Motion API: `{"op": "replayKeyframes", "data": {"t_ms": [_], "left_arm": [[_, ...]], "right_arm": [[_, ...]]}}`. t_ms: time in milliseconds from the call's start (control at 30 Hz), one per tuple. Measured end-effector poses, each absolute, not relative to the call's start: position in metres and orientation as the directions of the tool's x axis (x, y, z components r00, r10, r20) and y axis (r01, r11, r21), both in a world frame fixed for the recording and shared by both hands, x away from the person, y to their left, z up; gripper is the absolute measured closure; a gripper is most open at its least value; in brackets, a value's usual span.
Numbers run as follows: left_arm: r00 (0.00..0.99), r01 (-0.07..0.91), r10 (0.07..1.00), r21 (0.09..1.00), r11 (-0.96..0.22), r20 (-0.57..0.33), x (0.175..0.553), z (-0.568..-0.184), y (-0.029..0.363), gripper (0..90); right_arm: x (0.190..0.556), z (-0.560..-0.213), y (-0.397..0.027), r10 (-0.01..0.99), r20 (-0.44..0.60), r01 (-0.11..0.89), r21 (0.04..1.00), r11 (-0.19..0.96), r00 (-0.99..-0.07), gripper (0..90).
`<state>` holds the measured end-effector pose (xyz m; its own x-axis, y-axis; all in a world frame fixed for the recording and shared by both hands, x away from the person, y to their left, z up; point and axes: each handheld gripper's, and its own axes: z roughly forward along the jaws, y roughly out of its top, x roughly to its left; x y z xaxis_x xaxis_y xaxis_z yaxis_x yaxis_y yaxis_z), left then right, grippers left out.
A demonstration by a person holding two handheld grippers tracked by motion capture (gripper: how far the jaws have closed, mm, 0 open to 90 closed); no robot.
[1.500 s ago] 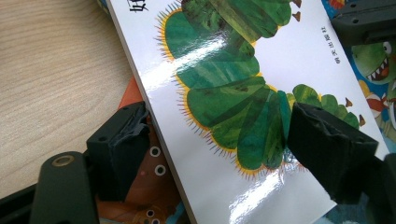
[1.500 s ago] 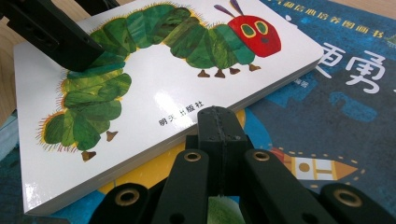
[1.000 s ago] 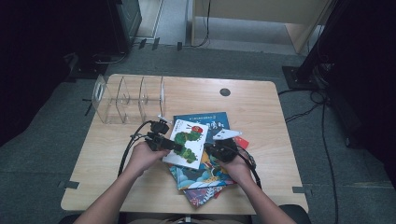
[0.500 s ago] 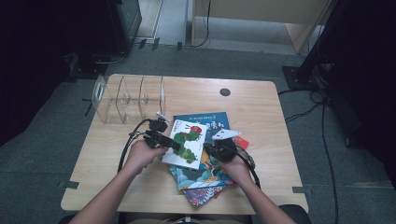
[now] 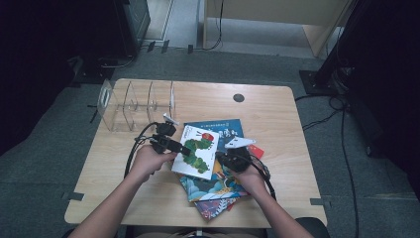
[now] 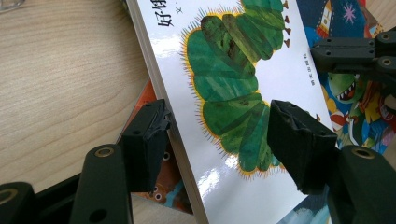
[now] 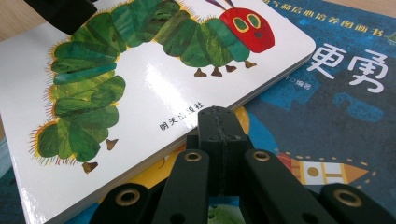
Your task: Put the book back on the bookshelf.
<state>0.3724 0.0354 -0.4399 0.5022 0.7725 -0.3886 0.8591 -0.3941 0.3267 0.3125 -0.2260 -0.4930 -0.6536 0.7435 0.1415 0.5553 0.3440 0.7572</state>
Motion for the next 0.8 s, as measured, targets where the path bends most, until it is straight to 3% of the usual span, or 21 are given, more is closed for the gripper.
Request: {"op": "replayKeyframes", "data": {"t_ms": [533,800], "left_arm": [[0.488,0.868,0.761,0.333,-0.369,-0.427,0.375,-0.423,0.036,38.8],[0.546,0.829,0.752,0.369,-0.421,-0.369,0.373,-0.398,0.023,40.4]], "right_arm": [[0.313,-0.494,-0.227,0.744,0.152,0.558,0.760,0.333,-0.651,90.0],[0.313,-0.494,-0.227,0.746,0.153,0.560,0.760,0.330,-0.648,90.0]]}}
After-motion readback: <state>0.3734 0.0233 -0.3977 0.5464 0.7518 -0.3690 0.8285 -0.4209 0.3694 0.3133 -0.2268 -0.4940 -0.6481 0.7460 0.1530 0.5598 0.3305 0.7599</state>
